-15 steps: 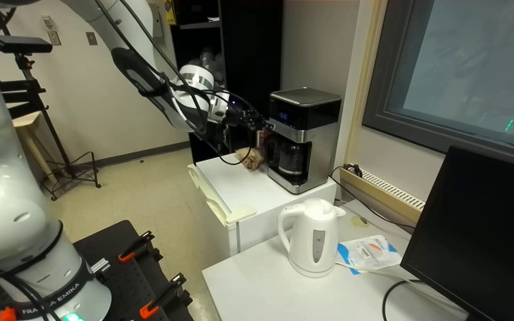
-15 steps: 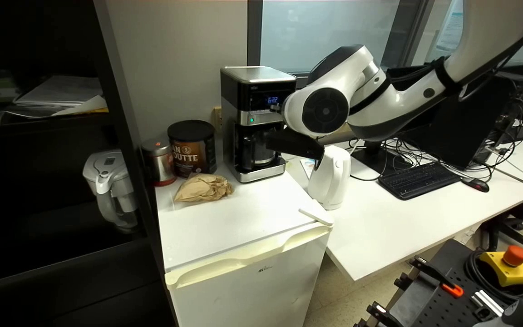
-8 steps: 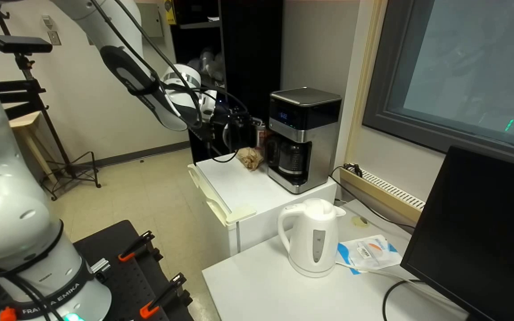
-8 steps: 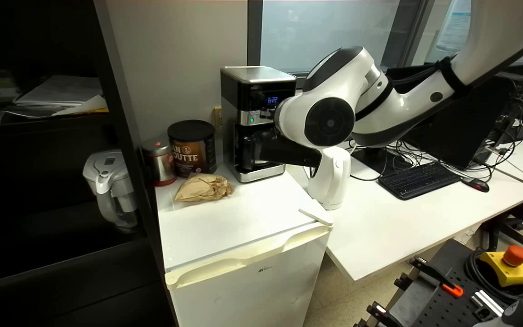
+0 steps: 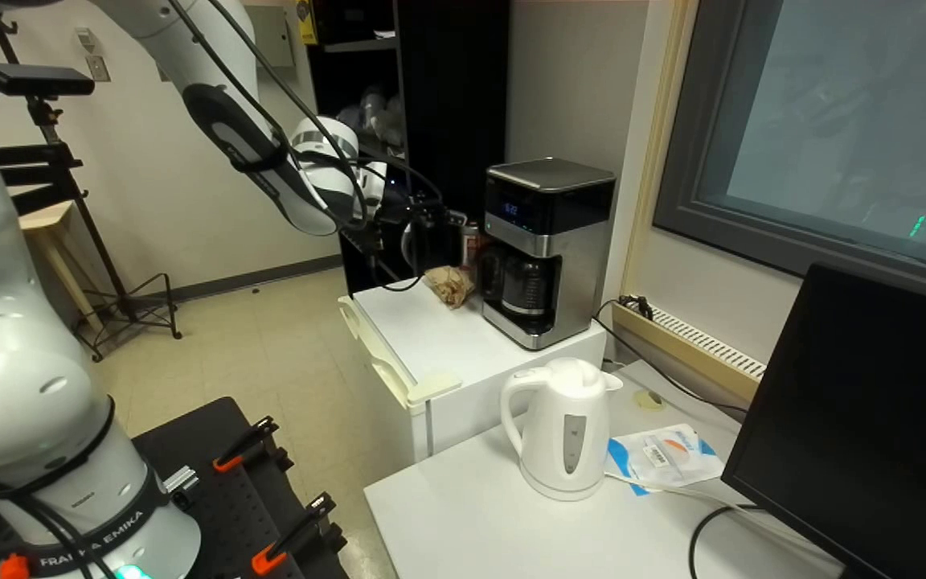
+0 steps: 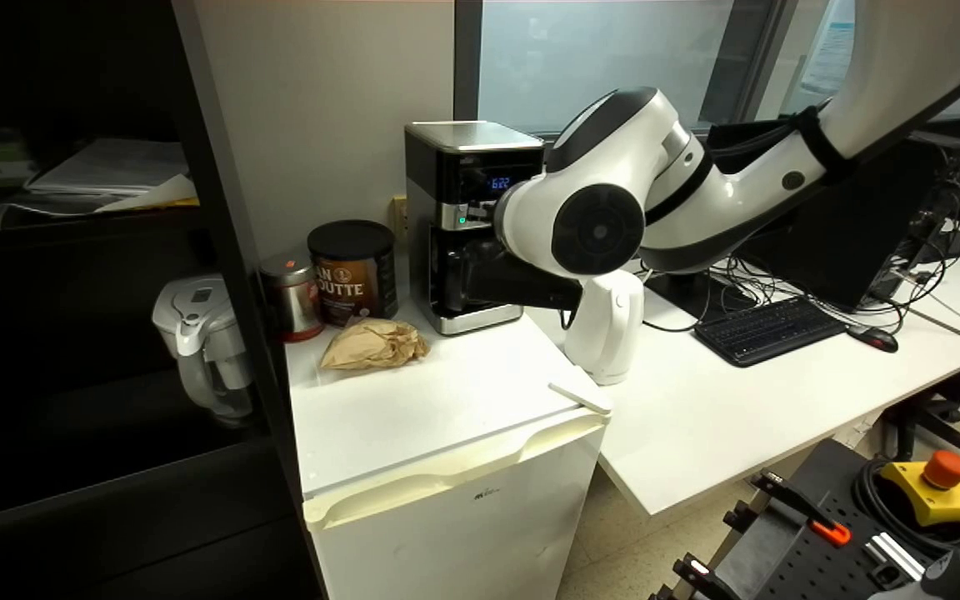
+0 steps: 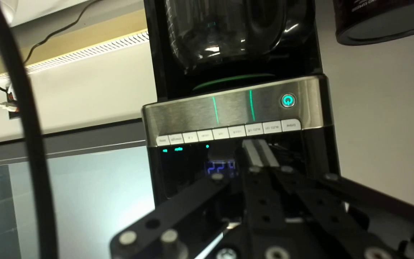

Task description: Press the buttons on the coffee making machine

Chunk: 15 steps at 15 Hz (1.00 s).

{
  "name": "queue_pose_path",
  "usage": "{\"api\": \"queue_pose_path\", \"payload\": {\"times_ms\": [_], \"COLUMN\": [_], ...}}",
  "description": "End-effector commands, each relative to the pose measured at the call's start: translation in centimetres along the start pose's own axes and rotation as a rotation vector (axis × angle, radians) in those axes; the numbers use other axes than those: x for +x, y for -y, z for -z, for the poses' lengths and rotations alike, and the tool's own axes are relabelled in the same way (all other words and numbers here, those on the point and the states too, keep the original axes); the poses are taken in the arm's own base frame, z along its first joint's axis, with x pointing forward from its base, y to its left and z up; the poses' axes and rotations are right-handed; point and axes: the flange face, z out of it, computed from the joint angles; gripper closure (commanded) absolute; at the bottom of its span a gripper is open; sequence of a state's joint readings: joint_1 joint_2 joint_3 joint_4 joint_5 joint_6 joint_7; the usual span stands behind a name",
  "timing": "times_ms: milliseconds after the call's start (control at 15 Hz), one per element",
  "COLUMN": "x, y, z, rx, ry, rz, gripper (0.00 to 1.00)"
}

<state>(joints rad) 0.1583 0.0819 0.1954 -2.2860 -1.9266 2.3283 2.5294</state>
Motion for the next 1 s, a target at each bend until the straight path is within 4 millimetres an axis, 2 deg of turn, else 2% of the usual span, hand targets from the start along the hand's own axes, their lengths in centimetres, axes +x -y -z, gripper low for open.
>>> {"api": "queue_pose_path", "payload": {"times_ms": [0, 933], "x": [-0.1, -0.8], "y": [0.8, 2.3], "z": [-1.1, -5.4], "rx": [0.007, -0.039], "ry": [-0.002, 0.009], "rz": [0.008, 0.010], "gripper": [1.00, 1.00]}}
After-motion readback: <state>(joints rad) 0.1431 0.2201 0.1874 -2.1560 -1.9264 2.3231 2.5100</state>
